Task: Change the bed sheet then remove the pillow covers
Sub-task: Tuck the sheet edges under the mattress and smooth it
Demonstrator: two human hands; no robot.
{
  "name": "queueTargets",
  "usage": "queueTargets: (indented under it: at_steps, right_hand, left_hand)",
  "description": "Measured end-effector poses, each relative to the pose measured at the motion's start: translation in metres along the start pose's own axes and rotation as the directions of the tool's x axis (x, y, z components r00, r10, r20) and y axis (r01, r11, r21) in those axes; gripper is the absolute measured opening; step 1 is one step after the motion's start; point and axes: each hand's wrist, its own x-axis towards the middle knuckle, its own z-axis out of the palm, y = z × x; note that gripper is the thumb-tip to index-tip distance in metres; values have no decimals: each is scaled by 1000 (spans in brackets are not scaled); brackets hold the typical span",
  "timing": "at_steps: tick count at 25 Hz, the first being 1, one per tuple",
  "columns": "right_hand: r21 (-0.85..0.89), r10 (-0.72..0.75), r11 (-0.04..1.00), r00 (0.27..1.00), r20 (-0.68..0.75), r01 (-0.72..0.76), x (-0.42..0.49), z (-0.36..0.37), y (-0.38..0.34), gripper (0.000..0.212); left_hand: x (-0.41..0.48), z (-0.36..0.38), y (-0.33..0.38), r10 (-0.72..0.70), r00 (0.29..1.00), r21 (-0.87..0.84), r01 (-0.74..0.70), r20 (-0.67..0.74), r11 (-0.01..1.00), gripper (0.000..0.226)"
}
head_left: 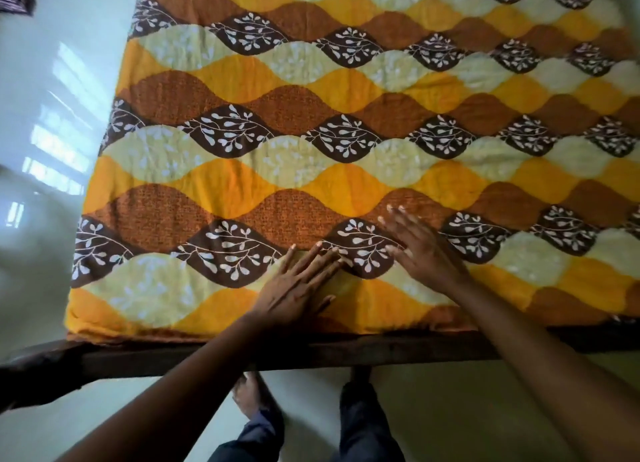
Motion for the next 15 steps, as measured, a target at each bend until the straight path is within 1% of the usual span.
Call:
queueTargets:
  at_steps: [1,3,4,5,6,7,8,10,12,13,15]
  right_hand:
    - [-32,7,999,1000,16,-7,11,-6,21,60]
    - [-78,79,994,996,38,-76,41,-15,59,68]
    - [-88,111,990,993,40,-107,56,-16,74,72]
    - [-112,132,986,990,58,-125,67,-14,83,73]
    - [-153,120,982,991,62,-109,73,-9,87,72]
    - [-198,81,978,995,64,-67,71,1,88,70]
    - [-231,12,973,999,53,1,63,11,85,68]
    - [-235,-170,956,984,56,178,39,20,78,64]
    - [-227,-338,909,937,88,350,11,27,72,62]
    - [-211,-401,883,908,122,419,-4,28,70,63]
    - [-179,-509,825,842,177,536,-32,34,67,63]
  left_hand:
    - [18,4,17,12,1000,8,-13,15,1000,57]
    - [46,17,36,-26,998,-21,27,62,999,58]
    - [53,23,40,-63,996,-12,64,64,998,58]
    - [55,31,43,-84,996,16,84,35,996,58]
    - [55,31,47,-82,995,47,79,57,996,58]
    - [51,31,48,-57,997,82,53,53,995,59]
    - [47,30,48,-21,998,109,15,54,994,59]
    - [40,29,44,34,995,128,-46,94,991,63]
    - [35,31,40,65,990,140,-83,123,987,67]
    - [34,32,42,79,991,142,-94,105,985,69]
    - [32,25,48,91,989,139,-107,114,984,69]
